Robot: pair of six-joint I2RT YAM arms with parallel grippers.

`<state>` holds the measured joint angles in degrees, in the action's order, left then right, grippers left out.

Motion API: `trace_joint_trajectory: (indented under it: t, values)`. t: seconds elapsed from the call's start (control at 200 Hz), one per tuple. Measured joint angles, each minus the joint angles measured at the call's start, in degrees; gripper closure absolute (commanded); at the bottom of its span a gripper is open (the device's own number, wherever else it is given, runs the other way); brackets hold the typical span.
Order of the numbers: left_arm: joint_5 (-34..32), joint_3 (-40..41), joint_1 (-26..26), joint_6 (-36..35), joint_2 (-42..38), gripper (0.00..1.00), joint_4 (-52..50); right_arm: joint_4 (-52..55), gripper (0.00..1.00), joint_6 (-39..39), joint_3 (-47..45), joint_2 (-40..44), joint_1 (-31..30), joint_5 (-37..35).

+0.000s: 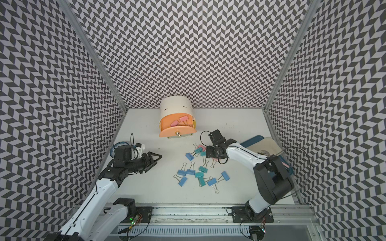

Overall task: Put the binder clips in the drawer according to color
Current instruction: Pick up the binder clip at the center of the board.

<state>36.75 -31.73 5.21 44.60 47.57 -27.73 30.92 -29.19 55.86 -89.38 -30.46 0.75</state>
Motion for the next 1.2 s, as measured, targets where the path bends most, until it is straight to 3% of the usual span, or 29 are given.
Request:
trace_joint_trajectory:
  t: [0.536, 0.551, 0.571, 0.606, 1.202]
  values:
    - [0.17, -1.2, 0.0, 0.04, -0.07, 0.36, 0.68, 5.53, 0.24, -14.45, 3.28, -3.15, 0.0, -6.14]
    - [0.17, -1.2, 0.0, 0.04, -0.09, 0.36, 0.68, 5.57, 0.23, -14.82, 3.41, -3.26, 0.0, -6.23]
    - [0.17, -1.2, 0.0, 0.04, -0.13, 0.36, 0.66, 5.6, 0.12, -15.08, 3.56, -3.39, 0.0, -6.4]
    - [0.15, -1.2, 0.02, 0.04, -0.24, 0.36, 0.66, 5.75, 0.1, -15.93, 3.85, -3.76, 0.0, -6.6]
    - [0.15, -1.2, 0.0, 0.07, -0.87, 0.36, 0.7, 8.04, 0.25, -21.94, 4.85, -8.52, 0.0, -8.5]
